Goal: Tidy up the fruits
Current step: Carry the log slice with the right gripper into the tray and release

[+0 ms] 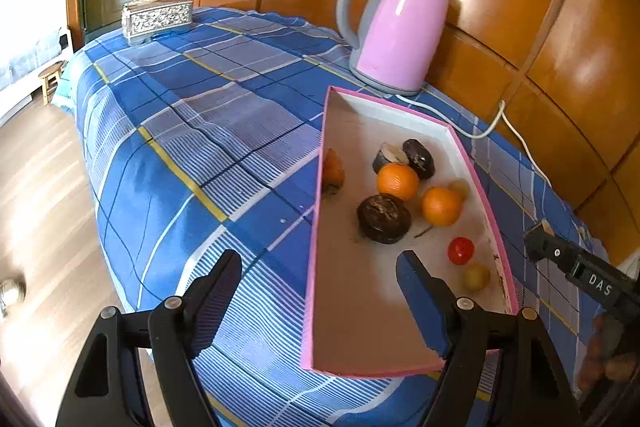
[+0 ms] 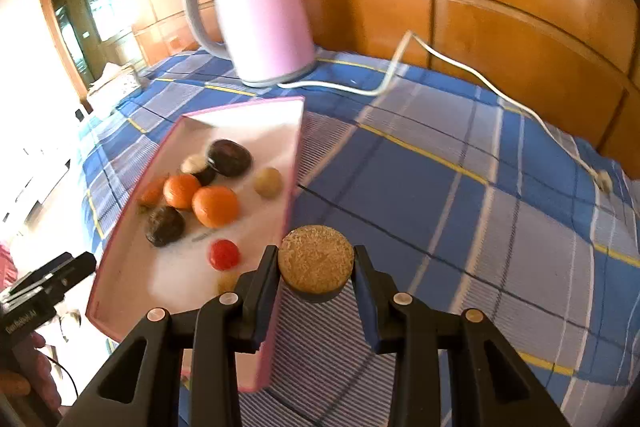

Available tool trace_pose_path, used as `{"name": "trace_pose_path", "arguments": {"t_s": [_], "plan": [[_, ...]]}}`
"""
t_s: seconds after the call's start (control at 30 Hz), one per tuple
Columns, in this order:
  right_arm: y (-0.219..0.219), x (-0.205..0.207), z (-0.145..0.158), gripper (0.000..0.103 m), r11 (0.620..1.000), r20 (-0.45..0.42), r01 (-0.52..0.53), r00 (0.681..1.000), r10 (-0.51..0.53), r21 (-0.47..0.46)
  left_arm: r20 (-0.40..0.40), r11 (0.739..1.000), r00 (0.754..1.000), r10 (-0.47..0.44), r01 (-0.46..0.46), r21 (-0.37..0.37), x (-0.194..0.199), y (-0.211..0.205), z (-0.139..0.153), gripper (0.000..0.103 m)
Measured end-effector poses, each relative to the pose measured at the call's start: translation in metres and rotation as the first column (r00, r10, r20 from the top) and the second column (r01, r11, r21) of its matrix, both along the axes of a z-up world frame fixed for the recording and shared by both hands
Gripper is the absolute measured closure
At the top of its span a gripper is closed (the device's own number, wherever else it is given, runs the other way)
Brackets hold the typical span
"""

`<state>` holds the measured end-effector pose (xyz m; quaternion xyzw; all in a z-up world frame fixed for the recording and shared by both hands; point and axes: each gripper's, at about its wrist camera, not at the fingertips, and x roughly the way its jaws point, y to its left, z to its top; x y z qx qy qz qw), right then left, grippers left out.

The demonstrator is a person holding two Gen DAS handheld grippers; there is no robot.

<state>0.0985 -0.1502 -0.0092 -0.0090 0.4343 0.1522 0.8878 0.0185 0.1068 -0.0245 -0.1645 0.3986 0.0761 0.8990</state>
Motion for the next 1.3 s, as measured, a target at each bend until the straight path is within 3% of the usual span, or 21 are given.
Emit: {"name": "trace_pose_path", "arguments": {"t_s": [0.27, 0.57, 0.9, 1.0, 1.07, 1.3], "plan": [[0.037, 0.021, 0.004, 0.067, 0.998, 0.013, -0.062, 0.998, 0.062, -0.002, 0.008, 0.999, 0.999, 0.033, -0.033, -0.006, 0.002, 0.011, -0.001, 0.023], [0.066, 0.046, -0.022, 0.066, 0.994, -0.045, -0.100, 0.994, 0.098, -0.046, 0.001, 0.999, 0.999, 0.053, -0.053, -0.007, 0.004, 0.019, -0.005, 0.023], [0.048, 0.036, -0.013, 0.060, 0.998, -0.019, -0.062, 0.998, 0.062, 0.012, 0.002, 0.999, 0.999, 0.048, -0.048, 0.004, 0.005, 0.016, -0.005, 0.023], [0.038, 0.024, -0.011, 0.061, 0.999, -0.004, -0.041, 0.999, 0.041, 0.016, 0.003, 0.999, 0.999, 0.041, -0.041, 0.006, 0.004, 0.014, -0.003, 0.023], [0.037, 0.019, -0.010, 0.067, 0.999, 0.005, -0.037, 0.999, 0.037, -0.001, 0.003, 0.999, 0.999, 0.037, -0.037, 0.010, 0.003, 0.013, -0.002, 0.022], [0.047, 0.004, -0.013, 0.067, 0.998, 0.011, -0.052, 0.999, 0.052, -0.024, 0.012, 0.999, 1.000, -0.004, 0.004, 0.050, -0.003, -0.004, 0.004, 0.016]]}}
